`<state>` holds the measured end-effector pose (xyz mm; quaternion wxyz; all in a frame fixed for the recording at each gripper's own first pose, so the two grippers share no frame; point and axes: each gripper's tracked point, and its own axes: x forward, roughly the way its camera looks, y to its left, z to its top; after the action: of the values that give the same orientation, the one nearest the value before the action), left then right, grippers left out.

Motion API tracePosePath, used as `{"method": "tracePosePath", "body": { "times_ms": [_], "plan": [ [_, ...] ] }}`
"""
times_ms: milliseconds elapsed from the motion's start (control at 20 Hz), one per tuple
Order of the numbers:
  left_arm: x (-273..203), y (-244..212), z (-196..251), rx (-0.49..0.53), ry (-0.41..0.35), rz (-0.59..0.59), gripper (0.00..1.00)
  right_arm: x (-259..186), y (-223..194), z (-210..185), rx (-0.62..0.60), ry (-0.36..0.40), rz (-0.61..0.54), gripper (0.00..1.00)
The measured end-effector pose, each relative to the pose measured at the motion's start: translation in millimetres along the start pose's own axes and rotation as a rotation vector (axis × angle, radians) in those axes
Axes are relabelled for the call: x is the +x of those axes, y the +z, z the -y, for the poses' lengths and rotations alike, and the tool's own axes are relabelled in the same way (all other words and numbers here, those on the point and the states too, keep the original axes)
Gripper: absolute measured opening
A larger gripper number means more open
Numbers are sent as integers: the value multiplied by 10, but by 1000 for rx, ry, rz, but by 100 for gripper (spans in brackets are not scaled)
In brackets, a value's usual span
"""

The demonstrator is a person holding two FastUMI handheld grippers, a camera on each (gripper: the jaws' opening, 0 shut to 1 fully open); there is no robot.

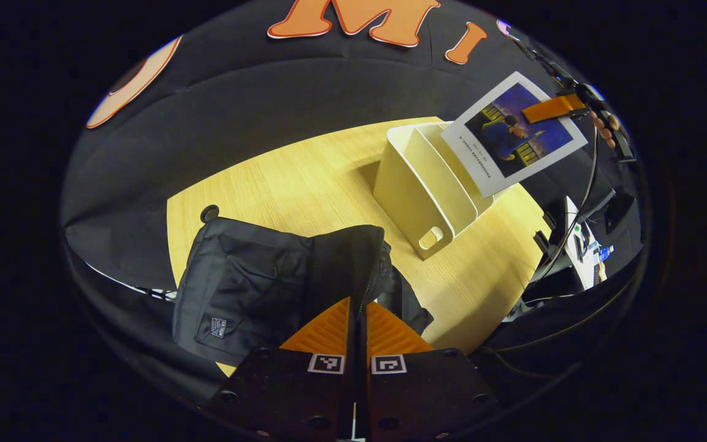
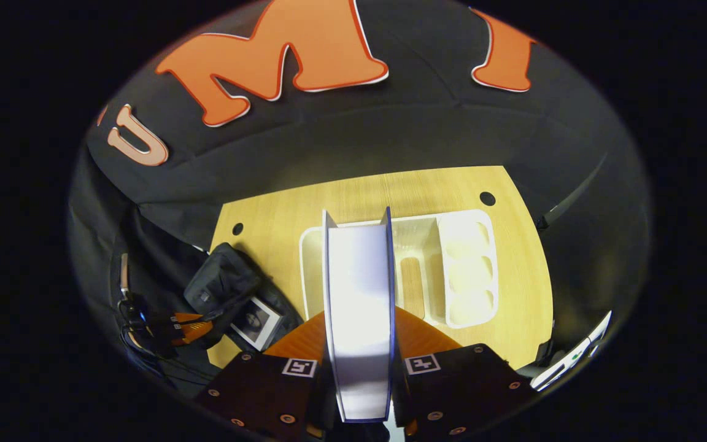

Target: Open the schoolbag, grab two books from the bookshelf and put them into the schoolbag.

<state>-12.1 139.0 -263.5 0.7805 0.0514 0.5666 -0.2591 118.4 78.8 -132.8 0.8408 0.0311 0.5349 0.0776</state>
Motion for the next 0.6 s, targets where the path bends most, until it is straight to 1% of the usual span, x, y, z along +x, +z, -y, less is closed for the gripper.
{"method": "tracePosePath", "body": {
  "times_ms": [100, 200, 300, 400, 500, 600],
  "plan": [
    [-16, 6, -28, 15, -4, 1, 2, -152, -50, -60, 13, 16, 31, 37],
    [-17, 12, -47, 20, -6, -2, 2, -293, -85, -224, 46, 75, 66, 37],
    [-33, 3, -56, 38, -9, -9, 2, -353, -167, -346, 64, 129, 91, 37],
    [-63, 43, -58, 71, -2, -12, 2, -400, -308, -446, 69, 162, 100, 37],
    [-90, 131, -113, 107, 23, -2, 2, -402, -467, -565, 86, 194, 108, 37],
    [-143, 147, -112, 139, 29, 0, 2, -391, -614, -703, 114, 246, 117, 37]
  ]
}}
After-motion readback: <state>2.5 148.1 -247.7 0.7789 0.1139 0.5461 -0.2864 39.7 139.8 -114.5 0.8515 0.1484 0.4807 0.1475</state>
